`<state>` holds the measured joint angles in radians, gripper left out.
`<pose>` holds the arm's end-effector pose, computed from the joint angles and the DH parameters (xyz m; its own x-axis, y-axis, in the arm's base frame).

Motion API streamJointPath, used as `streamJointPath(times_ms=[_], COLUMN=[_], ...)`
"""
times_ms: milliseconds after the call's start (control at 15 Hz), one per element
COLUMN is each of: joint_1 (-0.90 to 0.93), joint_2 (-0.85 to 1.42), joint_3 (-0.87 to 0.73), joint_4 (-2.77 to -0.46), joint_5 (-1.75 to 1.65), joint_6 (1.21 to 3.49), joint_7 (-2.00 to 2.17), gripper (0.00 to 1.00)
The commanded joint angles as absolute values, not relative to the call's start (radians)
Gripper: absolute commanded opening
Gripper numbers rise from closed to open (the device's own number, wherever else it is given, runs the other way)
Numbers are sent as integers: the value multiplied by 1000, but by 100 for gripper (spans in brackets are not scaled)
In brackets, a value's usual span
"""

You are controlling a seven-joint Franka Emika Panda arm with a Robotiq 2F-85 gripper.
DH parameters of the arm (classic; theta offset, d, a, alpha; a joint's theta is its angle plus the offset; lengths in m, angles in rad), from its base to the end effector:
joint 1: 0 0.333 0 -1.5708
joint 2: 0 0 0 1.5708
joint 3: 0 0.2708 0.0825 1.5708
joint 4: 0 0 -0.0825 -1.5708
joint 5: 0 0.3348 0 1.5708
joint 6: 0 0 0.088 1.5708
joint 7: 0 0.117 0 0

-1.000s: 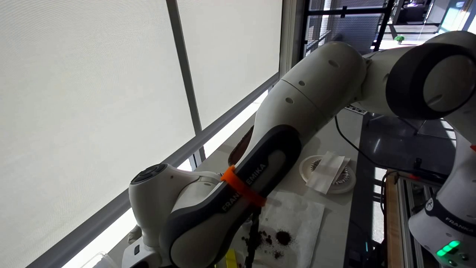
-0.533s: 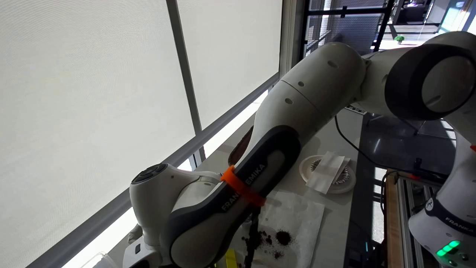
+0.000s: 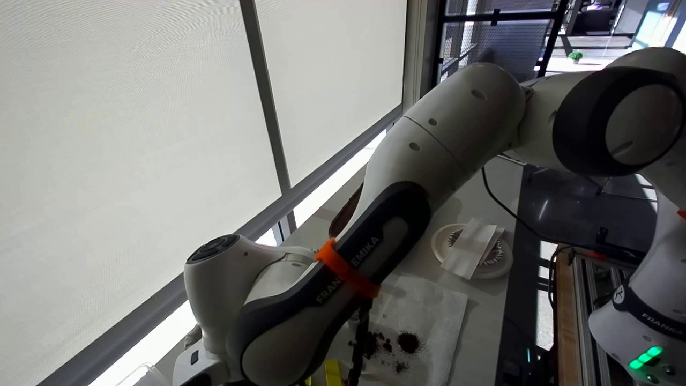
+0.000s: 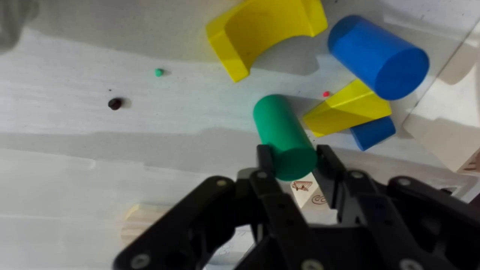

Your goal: Pick up the green block on the left, put it on the letter block on the right, pick up the blue block on the left and put it on the other letter block on the right

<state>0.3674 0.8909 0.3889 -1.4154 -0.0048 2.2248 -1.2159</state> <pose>0.5031 0.4152 0.1835 -0.2437 0.9346 0.2591 0.9481 0.2858 -0.1392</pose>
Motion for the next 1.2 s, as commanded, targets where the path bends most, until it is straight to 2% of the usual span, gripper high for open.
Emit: streamJointPath(times_ms=[0,67,133,267,667,1133], joint_1=[380,378,376,361,342,317], joint_2=[923,917,891,839,650,415], joint_3=[382,382,378,383,390,356], joint_4=[-1370,-1371,-1387,-1426,-1461,-1653], joint_5=[-23,-23,-28,-27,22,71], joint_6=[2194,2184,2176,2172,1901,1927], joint_7=[-1205,-1203,-1198,-1206,-1122,-772], gripper=[28,26,9,8,8,8])
